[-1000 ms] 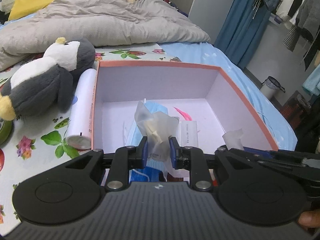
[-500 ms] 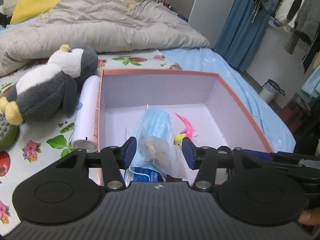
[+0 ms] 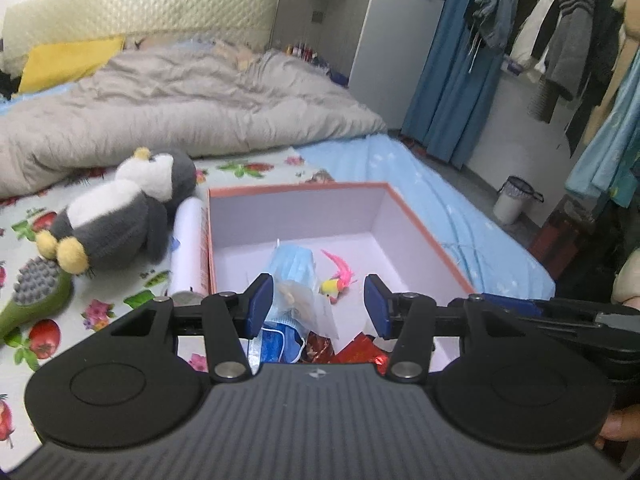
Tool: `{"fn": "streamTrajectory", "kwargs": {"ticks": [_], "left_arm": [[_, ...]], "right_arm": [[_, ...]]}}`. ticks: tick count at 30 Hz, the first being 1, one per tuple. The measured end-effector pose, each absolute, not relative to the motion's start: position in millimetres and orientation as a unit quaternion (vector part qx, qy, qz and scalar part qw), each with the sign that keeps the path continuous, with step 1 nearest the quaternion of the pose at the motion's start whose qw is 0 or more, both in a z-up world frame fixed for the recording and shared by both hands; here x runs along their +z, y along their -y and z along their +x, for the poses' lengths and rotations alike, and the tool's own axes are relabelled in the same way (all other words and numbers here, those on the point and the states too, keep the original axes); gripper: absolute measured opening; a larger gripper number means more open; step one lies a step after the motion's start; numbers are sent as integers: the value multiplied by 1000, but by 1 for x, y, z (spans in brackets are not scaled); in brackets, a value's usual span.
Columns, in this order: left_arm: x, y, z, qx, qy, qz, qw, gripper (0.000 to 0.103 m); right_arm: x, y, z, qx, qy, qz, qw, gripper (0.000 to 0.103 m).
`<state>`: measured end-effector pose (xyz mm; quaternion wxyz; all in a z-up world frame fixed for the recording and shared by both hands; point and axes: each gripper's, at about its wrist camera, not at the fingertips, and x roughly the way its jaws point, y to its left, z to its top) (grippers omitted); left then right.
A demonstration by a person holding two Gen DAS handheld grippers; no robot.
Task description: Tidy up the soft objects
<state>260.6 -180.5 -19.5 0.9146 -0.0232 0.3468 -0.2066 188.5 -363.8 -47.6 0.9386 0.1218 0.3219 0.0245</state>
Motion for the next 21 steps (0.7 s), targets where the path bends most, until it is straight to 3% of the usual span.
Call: {"fn": "streamTrajectory", "kwargs": {"ticks": [10,21], "left_arm": [[21,157,187,-211,-313,-27,926,56],[24,131,116,-195,-308,-41,930,56]], "right_arm": [[-18,342,133,30,-288,98,952,37],[-11,329,81,30,-273,98,956,37]]}}
